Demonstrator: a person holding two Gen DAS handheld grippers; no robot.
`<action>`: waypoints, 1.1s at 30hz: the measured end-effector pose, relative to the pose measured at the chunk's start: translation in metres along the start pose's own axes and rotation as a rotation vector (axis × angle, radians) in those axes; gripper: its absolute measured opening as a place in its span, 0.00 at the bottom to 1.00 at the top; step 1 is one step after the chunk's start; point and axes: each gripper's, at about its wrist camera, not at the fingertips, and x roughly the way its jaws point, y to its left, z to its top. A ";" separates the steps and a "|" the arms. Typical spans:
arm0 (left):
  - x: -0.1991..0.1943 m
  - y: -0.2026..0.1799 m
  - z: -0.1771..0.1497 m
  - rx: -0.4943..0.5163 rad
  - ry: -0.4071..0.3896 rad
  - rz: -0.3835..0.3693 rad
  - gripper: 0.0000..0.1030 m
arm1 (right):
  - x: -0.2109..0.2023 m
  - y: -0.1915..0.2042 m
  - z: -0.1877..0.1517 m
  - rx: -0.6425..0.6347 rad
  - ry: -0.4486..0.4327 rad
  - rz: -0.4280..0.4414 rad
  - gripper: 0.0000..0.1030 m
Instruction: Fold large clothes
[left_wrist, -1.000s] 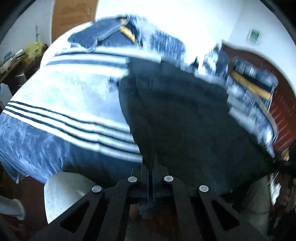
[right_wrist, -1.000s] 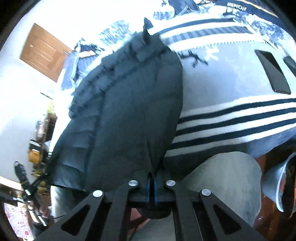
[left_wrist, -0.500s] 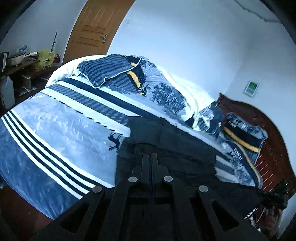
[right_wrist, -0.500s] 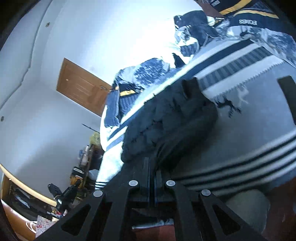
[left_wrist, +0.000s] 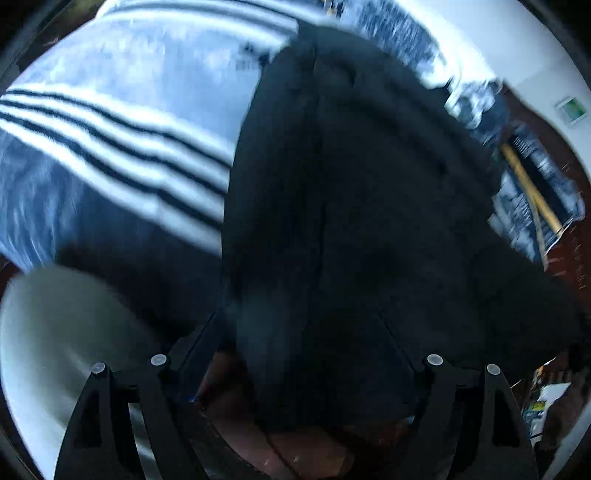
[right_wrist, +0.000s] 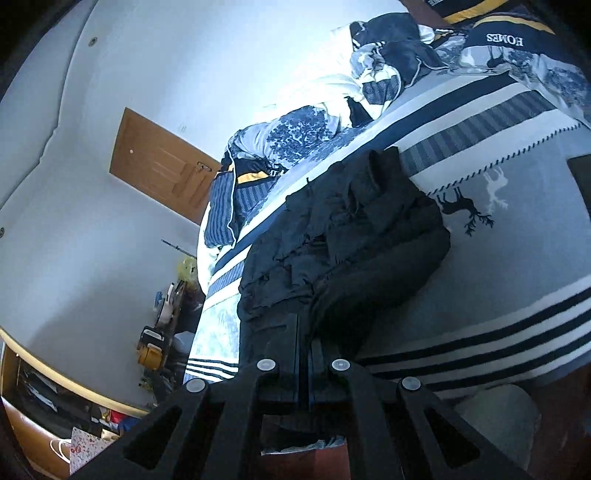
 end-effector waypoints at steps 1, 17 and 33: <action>0.005 -0.002 -0.002 0.012 0.025 0.007 0.81 | -0.001 0.000 -0.001 0.001 0.000 -0.003 0.03; -0.079 -0.005 -0.010 0.043 -0.281 -0.168 0.03 | -0.013 -0.001 -0.024 0.008 0.002 -0.067 0.03; -0.163 -0.024 0.102 0.085 -0.414 -0.278 0.00 | 0.001 0.027 0.055 -0.078 0.002 0.005 0.03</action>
